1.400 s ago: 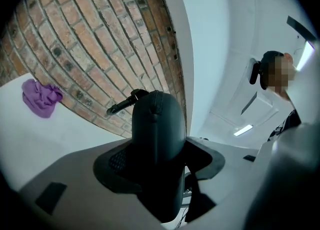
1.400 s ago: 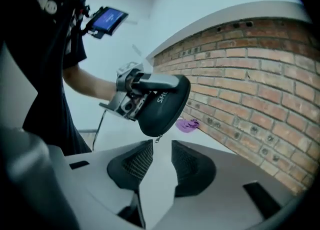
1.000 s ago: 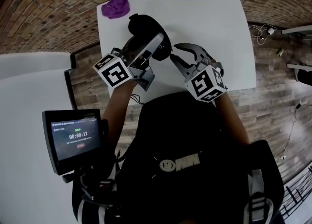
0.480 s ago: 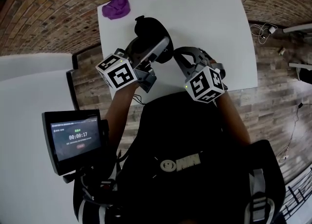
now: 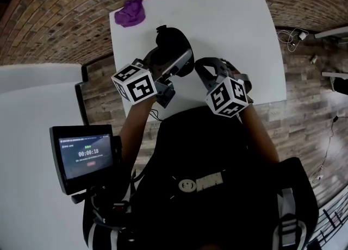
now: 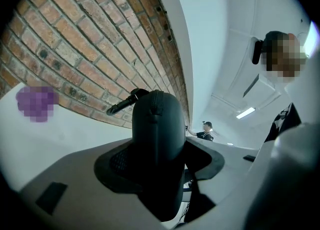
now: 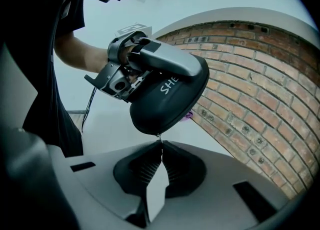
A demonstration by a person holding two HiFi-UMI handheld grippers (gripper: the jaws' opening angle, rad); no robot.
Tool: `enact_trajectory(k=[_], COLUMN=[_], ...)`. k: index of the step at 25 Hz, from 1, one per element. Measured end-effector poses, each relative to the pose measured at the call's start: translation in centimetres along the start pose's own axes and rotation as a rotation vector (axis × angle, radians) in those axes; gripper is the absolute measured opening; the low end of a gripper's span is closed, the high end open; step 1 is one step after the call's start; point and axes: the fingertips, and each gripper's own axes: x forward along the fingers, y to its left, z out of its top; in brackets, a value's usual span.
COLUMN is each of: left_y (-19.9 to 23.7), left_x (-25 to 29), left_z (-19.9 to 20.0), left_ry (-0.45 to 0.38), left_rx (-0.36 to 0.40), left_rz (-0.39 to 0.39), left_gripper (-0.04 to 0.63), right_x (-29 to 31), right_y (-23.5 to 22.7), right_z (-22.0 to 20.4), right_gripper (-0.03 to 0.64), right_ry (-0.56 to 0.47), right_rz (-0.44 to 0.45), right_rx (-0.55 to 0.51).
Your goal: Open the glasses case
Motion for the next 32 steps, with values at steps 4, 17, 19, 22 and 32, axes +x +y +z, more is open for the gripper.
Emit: enact_trajectory(k=[4,17,19,22,32], left_y=[-0.2,-0.3,-0.4,-0.4,-0.9], left_x=[0.3,0.5,0.5,0.6,0.7], left_z=[-0.5,-2.3,-2.5,-3.0,-4.7], left_ry=[0.030,0.101,0.112,0.136,0.220], left_rx=[0.027,0.031,0.035,0.052,0.073], left_rz=[0.005,-0.022,-0.027,-0.033,-0.059], left_gripper=[0.283,0.284,0.283,0.284,0.284], right_x=[-0.2,-0.7,-0.8,-0.9,-1.5], right_y=[-0.7,-1.4,-1.6,-1.9,-2.7], right_z=[0.0,0.4,0.5,0.7,1.0], right_gripper=[0.011,0.011,0.011,0.011,0.011], right_ry=[-0.004,-0.017,-0.022,-0.023,-0.035], right_rz=[-0.010,-0.019,-0.023,-0.029,-0.051], right_rx=[0.011,0.017,0.018,0.016,0.019])
